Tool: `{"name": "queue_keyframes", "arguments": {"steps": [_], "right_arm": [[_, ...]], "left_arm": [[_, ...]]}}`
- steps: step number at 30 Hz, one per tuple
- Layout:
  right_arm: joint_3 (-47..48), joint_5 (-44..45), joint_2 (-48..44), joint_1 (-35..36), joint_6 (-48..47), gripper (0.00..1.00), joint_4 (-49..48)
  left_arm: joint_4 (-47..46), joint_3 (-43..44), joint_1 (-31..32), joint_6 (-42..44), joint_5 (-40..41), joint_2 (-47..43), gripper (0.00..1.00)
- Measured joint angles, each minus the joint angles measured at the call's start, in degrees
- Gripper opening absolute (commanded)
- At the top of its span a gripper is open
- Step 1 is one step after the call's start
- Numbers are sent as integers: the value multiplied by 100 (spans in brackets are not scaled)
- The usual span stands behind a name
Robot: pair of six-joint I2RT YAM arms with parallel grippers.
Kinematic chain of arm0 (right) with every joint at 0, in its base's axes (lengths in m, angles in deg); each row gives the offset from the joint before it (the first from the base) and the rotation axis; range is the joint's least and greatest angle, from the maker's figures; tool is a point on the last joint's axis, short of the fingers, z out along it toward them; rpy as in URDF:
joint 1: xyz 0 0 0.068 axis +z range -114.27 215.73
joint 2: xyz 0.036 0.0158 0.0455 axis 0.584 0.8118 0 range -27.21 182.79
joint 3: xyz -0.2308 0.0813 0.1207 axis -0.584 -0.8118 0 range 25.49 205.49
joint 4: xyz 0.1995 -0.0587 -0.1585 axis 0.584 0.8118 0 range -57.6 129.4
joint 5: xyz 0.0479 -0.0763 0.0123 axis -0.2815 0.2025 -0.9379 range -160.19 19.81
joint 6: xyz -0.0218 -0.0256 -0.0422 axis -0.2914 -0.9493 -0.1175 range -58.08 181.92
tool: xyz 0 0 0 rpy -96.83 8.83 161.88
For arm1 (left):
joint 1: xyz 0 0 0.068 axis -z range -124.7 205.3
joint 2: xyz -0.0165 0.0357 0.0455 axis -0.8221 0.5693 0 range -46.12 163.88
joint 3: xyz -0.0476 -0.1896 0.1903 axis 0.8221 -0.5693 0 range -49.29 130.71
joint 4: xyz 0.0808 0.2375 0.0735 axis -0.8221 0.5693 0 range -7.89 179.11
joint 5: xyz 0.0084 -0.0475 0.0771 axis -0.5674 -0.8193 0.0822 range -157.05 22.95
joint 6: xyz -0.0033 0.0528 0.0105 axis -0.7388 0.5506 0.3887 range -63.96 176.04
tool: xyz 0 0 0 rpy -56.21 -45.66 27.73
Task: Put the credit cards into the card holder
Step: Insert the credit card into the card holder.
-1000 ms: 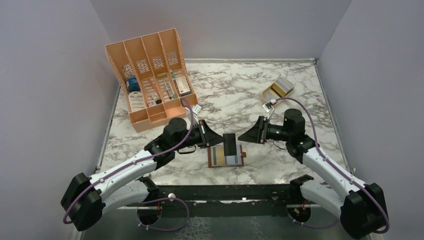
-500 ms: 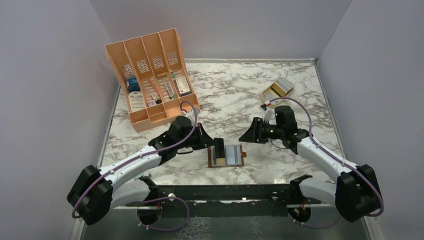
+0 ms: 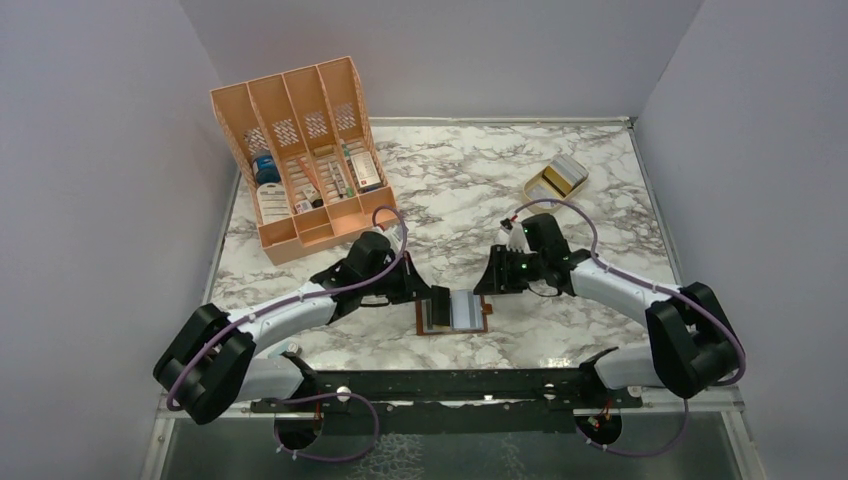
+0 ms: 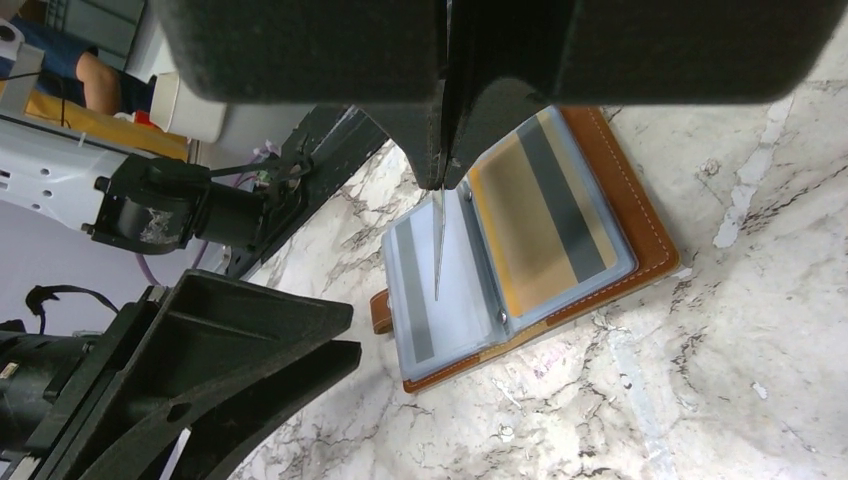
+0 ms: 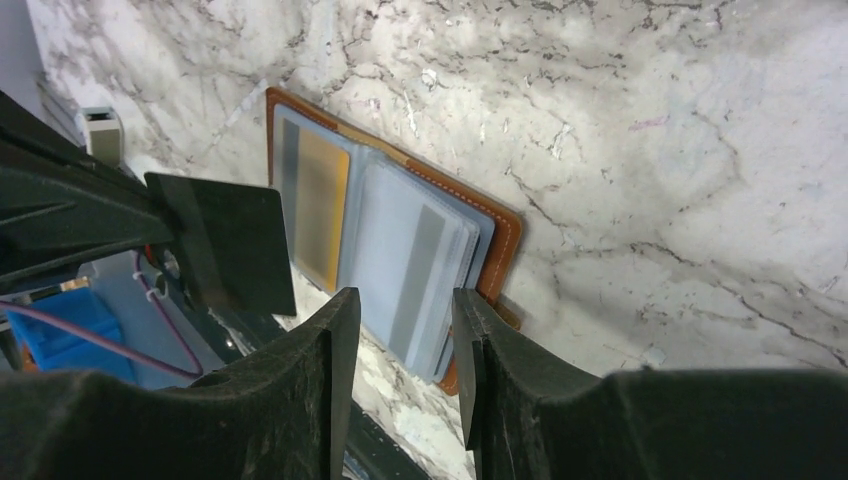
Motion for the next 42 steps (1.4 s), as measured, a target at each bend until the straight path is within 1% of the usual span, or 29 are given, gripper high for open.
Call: {"name": "queue_keyframes", "arguments": {"steps": [8,13,17,23,34,38,42], "right_arm": [[337,501,518,334,-181,36,61],[474,999,782,590,-317,31,210],[483,1364,833,710,-341,28,328],[509,1582,833,745,-339,22,380],[505,1628,817,769,-339,22,378],[463,1622,791,796,-326,23,332],[367,1626,688,815,-293,27,267]], "left_arm": [[-363,-76,-11,2,-247,378,0],[-503,-76,-11,0,-284,522,0],[-634,-140,-15,-57,-286,564,0],[-710,-238,-17,-107,-284,623,0],[-901,-238,-26,-251,-306,796,0],[-953,-238,-26,-361,-352,828,0],[-957,-238,-35,-525,-391,890,0]]}}
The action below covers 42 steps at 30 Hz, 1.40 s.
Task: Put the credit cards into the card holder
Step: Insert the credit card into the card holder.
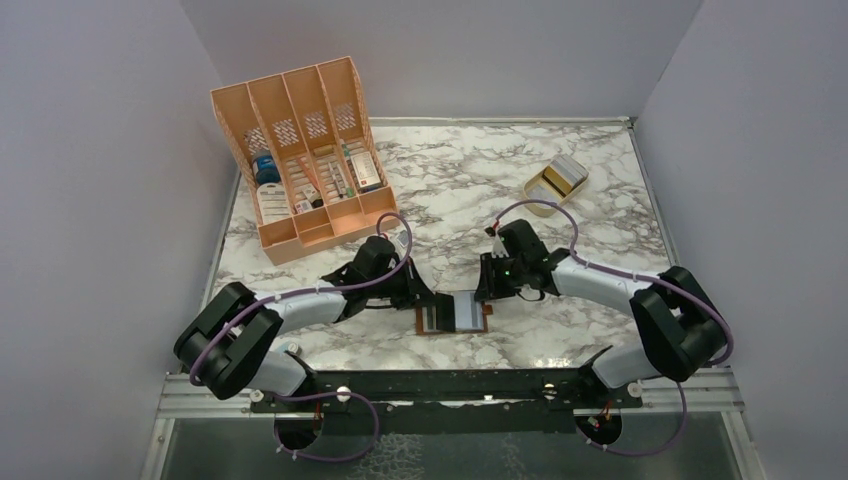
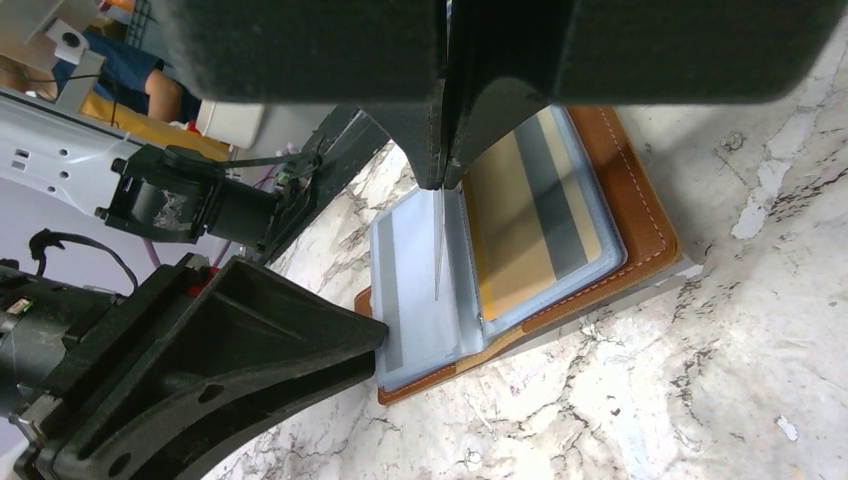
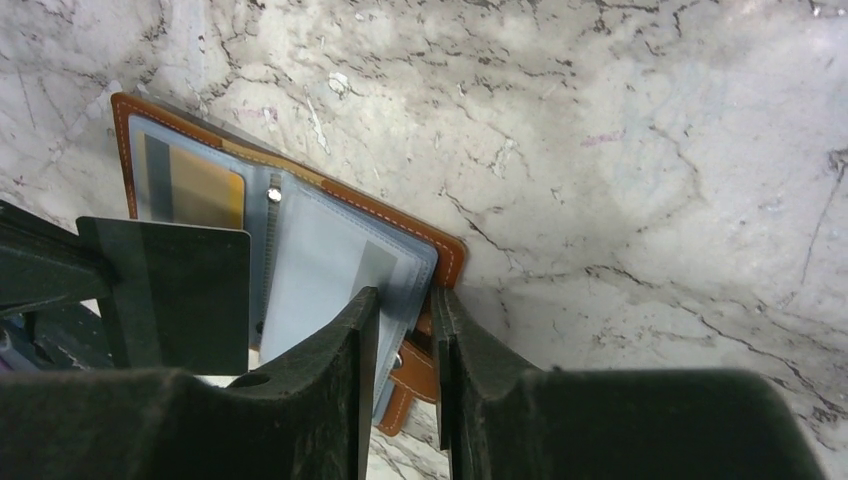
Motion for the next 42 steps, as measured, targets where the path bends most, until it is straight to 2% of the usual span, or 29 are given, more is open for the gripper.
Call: {"name": "queue_keyframes", "arguments": {"steps": [5,18,42], "right_arm": [[-109,2,-234,7,2,29,74],[-192,-4,-308,39,2,24,114],[-208,-7,-308,42,-2,23,68]], "left_arm": [[-11,0,-20,-116,-63,87,0],[-192,0,-35,-125,-243,289,0],[-378,197,-142,297,-634,997,0]]}}
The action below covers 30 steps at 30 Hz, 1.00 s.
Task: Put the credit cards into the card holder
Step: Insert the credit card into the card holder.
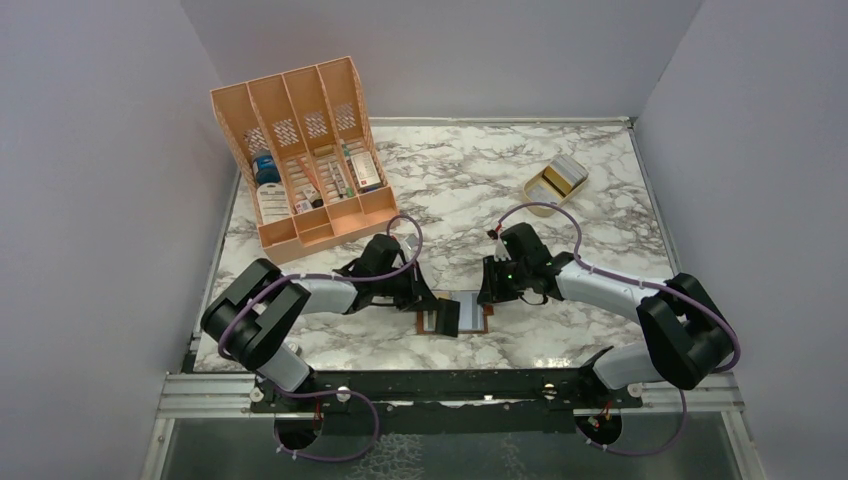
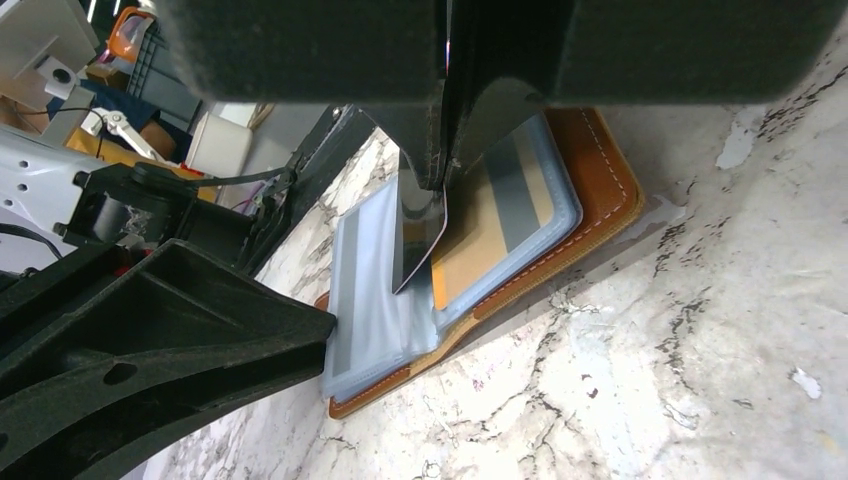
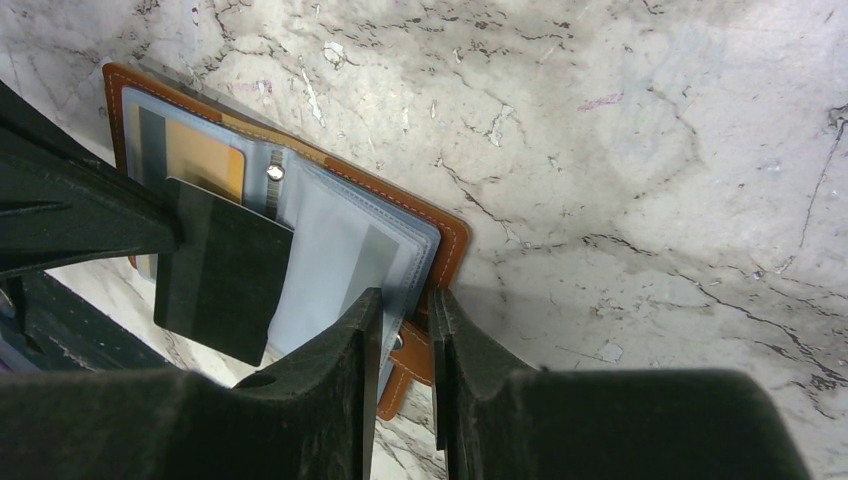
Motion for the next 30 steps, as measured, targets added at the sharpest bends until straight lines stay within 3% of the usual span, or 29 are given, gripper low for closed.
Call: {"name": "queue_keyframes", "arguments": {"steps": [30], "right_arm": [[-24,0,-76,0,4,21,4]], "left_arm": [[-11,55,-175,-201,4,258,0]]}}
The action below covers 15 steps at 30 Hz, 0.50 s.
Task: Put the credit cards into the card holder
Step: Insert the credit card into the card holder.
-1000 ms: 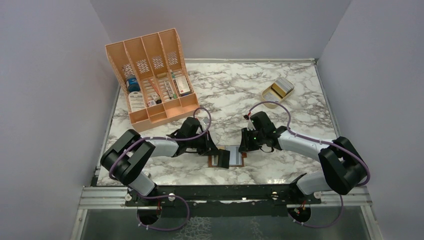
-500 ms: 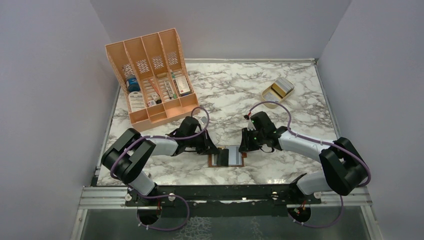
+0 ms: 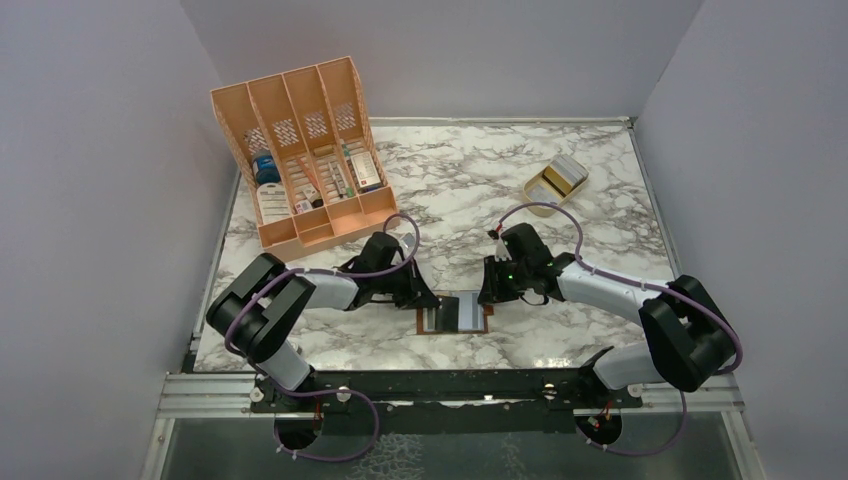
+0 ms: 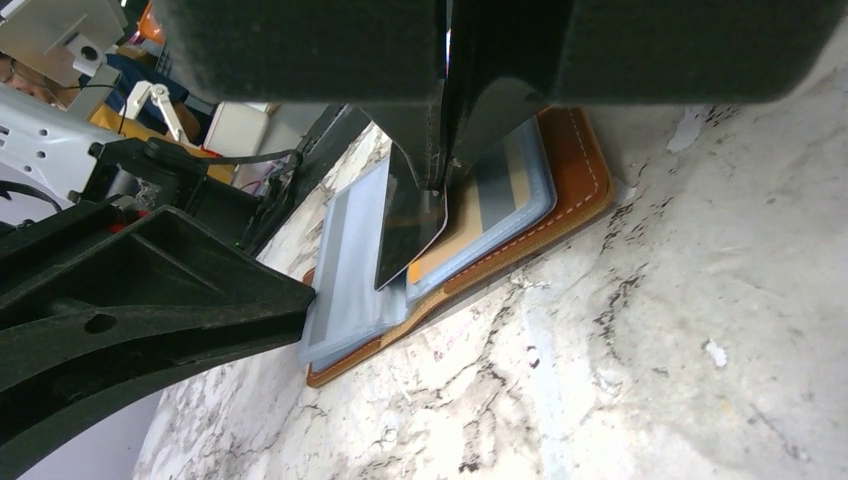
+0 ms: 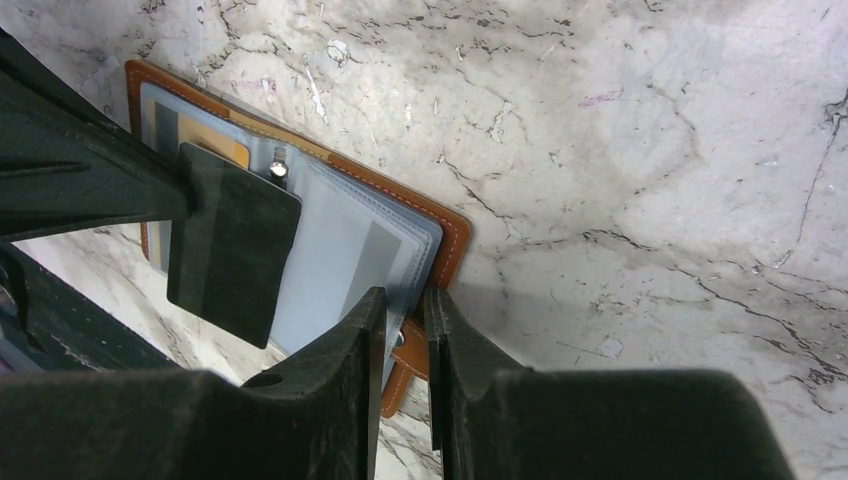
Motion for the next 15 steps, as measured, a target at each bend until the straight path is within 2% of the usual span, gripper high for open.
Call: {"name": "queue_keyframes", "arguments": {"steps": [15], "right_arm": [[-9,-85,-7,0,142,21,-33]], "left_arm": [[-74,144,28,-24,9,140,0]]}}
